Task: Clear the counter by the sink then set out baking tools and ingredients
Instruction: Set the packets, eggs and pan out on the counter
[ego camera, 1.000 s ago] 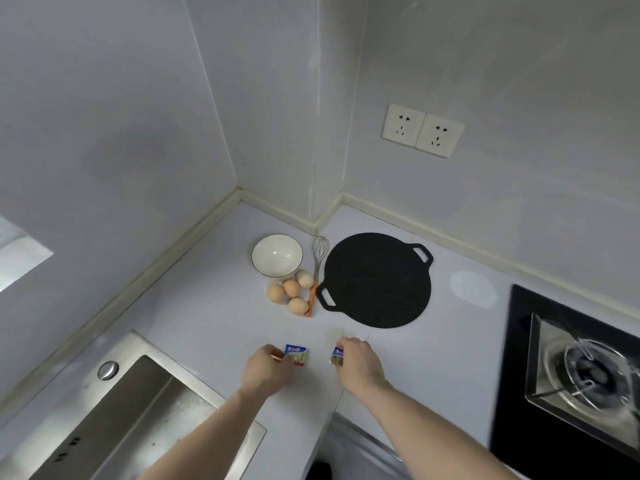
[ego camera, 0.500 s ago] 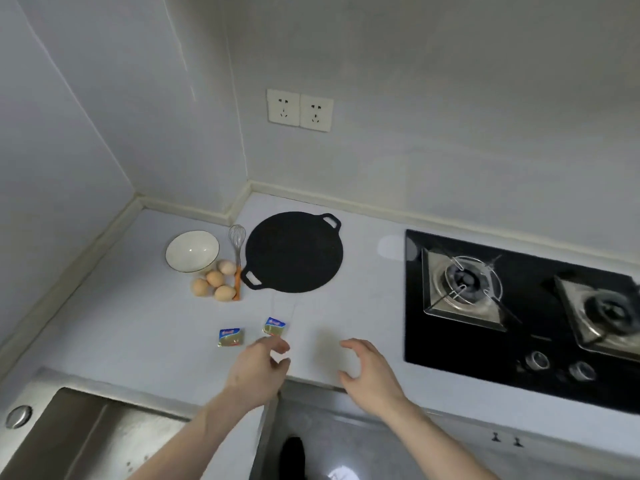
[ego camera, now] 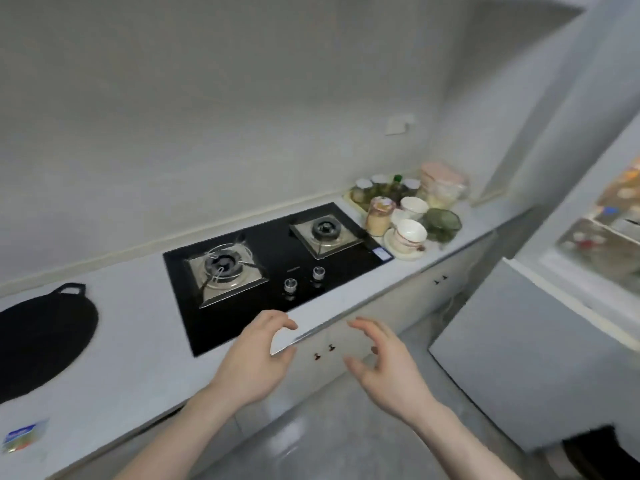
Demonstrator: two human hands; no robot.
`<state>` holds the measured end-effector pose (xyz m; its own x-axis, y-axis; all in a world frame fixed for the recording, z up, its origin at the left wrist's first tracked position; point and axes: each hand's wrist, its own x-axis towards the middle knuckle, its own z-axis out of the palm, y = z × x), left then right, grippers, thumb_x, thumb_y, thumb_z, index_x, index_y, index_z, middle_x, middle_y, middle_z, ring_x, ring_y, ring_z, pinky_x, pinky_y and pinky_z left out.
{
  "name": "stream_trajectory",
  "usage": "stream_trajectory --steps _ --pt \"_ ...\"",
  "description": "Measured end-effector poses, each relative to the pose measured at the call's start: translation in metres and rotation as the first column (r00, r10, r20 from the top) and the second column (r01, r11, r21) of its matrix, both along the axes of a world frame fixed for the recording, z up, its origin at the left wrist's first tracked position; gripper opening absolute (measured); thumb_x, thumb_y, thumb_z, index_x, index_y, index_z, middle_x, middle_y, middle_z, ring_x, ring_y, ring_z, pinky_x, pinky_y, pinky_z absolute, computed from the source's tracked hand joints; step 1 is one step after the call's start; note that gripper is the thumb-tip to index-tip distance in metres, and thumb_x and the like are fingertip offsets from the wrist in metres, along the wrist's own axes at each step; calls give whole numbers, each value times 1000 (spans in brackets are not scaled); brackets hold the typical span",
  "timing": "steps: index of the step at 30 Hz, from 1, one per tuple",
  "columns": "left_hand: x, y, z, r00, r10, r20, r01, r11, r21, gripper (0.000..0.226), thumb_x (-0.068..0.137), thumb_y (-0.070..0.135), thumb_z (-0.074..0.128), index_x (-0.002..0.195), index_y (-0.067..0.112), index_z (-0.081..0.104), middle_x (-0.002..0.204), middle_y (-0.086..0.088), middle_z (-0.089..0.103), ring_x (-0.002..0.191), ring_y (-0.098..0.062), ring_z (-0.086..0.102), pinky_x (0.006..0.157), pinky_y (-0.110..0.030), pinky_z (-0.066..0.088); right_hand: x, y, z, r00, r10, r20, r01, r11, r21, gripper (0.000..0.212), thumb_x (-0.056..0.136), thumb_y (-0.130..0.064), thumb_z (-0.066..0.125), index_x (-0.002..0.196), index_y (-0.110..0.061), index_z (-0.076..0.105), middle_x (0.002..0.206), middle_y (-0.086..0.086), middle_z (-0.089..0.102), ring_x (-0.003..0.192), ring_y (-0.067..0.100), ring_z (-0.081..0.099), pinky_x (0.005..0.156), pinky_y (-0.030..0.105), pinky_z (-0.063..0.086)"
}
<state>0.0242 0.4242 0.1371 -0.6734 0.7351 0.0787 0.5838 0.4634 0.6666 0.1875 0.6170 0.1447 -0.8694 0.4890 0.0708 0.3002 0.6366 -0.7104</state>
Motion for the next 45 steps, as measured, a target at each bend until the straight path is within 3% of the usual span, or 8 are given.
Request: stream_trajectory --steps 9,13,21,26,29,33,39,45 --pt "130 178 62 911 -381 -155 385 923 -8 30 90 38 63 120 42 57 137 26 40 115 -3 52 93 -22 44 207 119 55 904 -388 -178 405 912 70 49 88 -29 72 133 -40 56 139 -28 47 127 -5 48 105 32 48" --pt "181 235 87 847 -487 -215 498 867 -5 32 90 36 65 121 38 59 138 20 43 113 -4 52 96 -19 36 280 141 80 799 -513 -314 562 823 83 49 87 -21 75 132 -34 59 137 -23 50 127 -2 50 101 33 50" --pt "254 303 114 720 -634 -281 670 741 45 28 90 31 68 117 33 62 135 19 46 123 -2 48 97 -18 32 389 150 110 400 -685 -609 888 453 74 50 83 -3 76 127 -22 63 136 -6 50 134 11 47 112 42 42" --pt "280 324 113 668 -678 -306 721 692 41 29 89 34 68 117 36 61 135 20 47 125 -3 49 100 -22 36 419 165 108 200 -739 -643 978 185 91 55 79 -3 76 130 -18 61 143 7 40 139 30 33 114 37 29" --pt "286 332 112 663 -685 -301 726 687 34 29 88 36 66 117 38 60 135 21 47 126 -2 49 103 -26 39 425 185 103 230 -741 -631 971 220 96 61 79 -2 76 135 -17 57 150 7 35 144 32 32 118 52 32" --pt "279 335 109 671 -685 -286 721 693 32 28 89 35 67 115 37 61 136 20 47 125 -3 49 103 -26 39 421 200 98 227 -724 -651 973 195 122 64 76 0 77 135 -15 57 145 8 41 138 33 38 116 44 34" --pt "258 349 99 679 -683 -268 709 705 0 27 90 33 68 116 35 62 135 21 46 125 0 48 99 -17 32 388 207 87 295 -722 -626 955 236 177 58 79 -5 73 133 -15 59 142 6 45 139 36 36 119 59 26" --pt "230 379 96 679 -692 -245 715 699 12 27 90 34 68 116 37 61 134 25 46 123 5 47 96 -9 30 329 216 85 417 -683 -600 906 362 218 58 77 1 77 130 -18 63 148 -2 47 148 40 26 125 25 4"
